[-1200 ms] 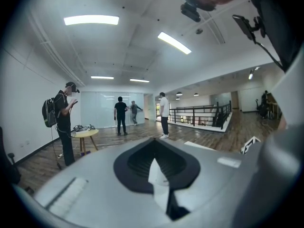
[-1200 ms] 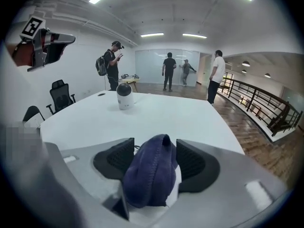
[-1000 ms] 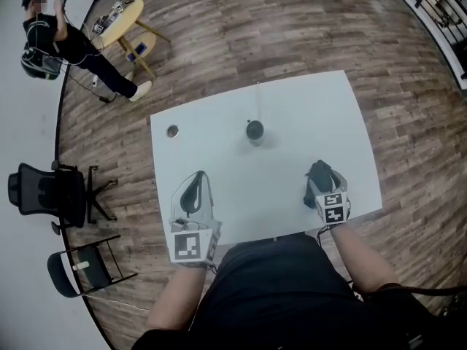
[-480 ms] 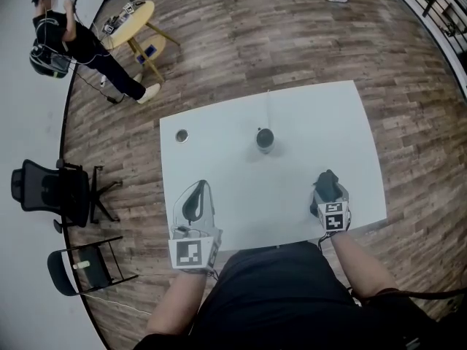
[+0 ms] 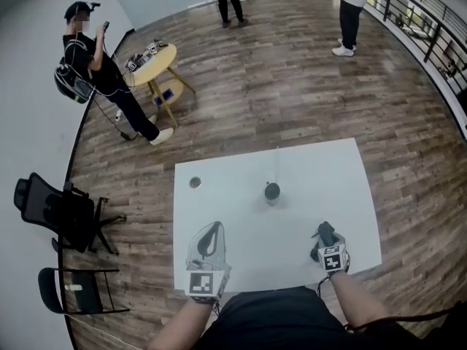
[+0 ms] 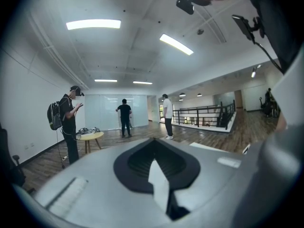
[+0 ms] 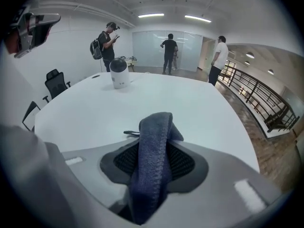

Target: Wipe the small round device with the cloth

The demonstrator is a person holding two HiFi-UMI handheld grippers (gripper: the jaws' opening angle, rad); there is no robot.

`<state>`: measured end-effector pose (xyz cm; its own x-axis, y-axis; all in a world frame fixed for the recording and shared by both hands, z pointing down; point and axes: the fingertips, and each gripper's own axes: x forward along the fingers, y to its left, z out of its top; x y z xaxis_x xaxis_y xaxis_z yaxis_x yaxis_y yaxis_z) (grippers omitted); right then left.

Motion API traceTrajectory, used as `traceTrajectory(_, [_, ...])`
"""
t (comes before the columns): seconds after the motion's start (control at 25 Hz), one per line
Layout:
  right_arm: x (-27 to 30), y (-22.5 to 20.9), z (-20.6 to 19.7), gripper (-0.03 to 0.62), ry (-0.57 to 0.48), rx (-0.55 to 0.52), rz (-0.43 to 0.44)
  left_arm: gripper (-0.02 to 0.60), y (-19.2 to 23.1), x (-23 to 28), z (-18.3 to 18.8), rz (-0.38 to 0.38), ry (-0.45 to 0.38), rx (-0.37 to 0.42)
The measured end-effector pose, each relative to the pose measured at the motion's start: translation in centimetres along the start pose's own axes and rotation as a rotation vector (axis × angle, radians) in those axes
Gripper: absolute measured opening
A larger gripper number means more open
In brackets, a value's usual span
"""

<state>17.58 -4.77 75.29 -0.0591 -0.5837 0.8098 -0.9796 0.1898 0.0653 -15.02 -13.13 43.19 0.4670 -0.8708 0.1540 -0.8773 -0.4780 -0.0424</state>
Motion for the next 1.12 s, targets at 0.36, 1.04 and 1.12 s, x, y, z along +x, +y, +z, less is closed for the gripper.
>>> traceTrajectory(0.36, [1.1,-0.8,3.5,0.118,-0.040,0.050,0.026,0.005,-0.4,1.7,-0.3,-0.014,-0.026,-0.001])
traceTrajectory(1.04, [-3.2,3.5,20.1,0.114,-0.362,-0.038,0.099,0.005,1.8,2.8,0.9,0.029,-0.014,-0.031])
traceTrajectory(1.12, [-3.4,3.9,20.8,0.114,-0.373,-0.047,0.109,0.005,2.4,2.8,0.2,0.047,0.021,-0.012])
